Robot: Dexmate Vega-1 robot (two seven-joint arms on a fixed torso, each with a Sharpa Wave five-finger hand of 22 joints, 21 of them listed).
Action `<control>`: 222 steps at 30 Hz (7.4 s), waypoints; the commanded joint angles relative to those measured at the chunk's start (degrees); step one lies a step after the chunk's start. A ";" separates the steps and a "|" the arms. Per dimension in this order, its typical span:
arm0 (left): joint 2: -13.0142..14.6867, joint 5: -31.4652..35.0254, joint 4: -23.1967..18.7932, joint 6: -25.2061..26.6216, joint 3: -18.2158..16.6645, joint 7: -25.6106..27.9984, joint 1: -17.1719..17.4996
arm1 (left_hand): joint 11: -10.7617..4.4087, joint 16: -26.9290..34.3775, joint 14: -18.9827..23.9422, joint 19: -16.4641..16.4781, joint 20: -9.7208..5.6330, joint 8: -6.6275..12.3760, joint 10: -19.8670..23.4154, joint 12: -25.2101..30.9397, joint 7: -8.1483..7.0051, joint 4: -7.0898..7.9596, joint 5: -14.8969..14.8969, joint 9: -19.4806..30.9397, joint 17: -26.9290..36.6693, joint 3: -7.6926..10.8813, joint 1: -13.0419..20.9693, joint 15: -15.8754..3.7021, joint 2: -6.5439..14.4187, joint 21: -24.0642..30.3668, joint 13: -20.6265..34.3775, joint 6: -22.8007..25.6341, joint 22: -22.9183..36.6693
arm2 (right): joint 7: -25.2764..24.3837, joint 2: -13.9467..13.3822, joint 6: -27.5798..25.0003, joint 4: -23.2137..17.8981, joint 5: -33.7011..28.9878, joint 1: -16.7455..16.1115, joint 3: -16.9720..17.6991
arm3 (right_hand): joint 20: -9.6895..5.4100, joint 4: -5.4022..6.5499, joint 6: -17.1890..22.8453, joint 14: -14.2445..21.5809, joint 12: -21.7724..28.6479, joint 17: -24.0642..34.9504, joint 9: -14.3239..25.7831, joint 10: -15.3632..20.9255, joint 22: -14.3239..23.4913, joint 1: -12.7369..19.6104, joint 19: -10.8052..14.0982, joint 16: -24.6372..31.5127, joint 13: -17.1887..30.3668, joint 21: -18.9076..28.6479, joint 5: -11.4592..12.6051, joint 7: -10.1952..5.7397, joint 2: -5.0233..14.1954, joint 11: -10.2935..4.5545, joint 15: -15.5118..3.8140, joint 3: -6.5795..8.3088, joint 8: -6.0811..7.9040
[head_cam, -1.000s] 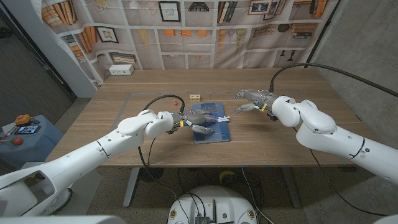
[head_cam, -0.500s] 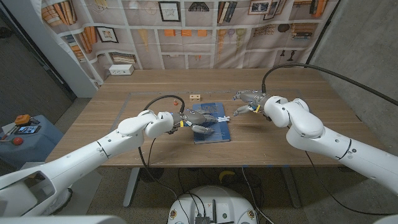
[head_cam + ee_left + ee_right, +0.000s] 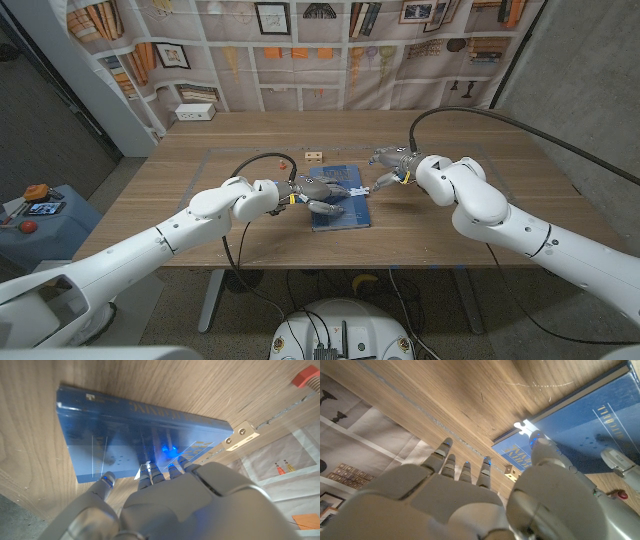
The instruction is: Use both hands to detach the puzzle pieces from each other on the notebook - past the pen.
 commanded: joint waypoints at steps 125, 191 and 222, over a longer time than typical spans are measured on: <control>-1.27 -0.32 0.76 1.29 1.58 -2.53 -1.35 | -0.43 -0.14 -2.02 -8.36 -4.46 0.16 2.64 0.34 -0.03 -1.09 0.02 0.26 0.16 1.99 0.67 -5.82 4.70 0.17 0.26 2.78 0.13 | -10.15 9.99 4.73 12.22 -11.51 -3.37 -0.93 | -4.01 1.09 24.78 8.46 2.12 1.46 3.07 9.53 0.22 9.59 8.75 3.59 0.46 0.83 -4.52 -4.16 -0.33 -3.85 -5.40 -1.99 15.91; -1.60 -0.73 0.96 1.95 2.06 -2.82 -1.59 | -0.31 -0.17 -1.06 -7.53 -4.34 0.01 3.36 0.24 0.07 -1.56 -0.08 0.24 0.14 2.87 0.75 -5.94 4.61 0.18 0.27 3.43 0.12 | -17.21 9.58 5.33 13.92 -9.75 -3.69 -1.76 | -6.06 1.04 34.73 11.39 2.23 1.71 4.16 13.70 0.21 14.60 11.46 4.56 0.39 0.58 -4.29 -4.45 1.48 -6.29 -8.44 -2.40 21.50; -1.84 -0.93 1.72 1.72 2.37 -3.60 -2.25 | -0.40 -0.21 -0.92 -7.32 -4.33 -0.04 3.43 0.19 -0.02 -1.68 -0.11 0.24 0.15 3.22 0.73 -5.94 4.58 0.14 0.28 3.38 0.13 | -14.50 9.44 4.78 12.68 -10.28 -3.26 -1.55 | -5.23 1.39 27.30 10.12 0.86 2.02 3.51 11.41 0.25 15.80 10.99 3.99 0.50 0.08 -4.37 -4.44 1.02 -5.01 -6.99 -3.85 18.63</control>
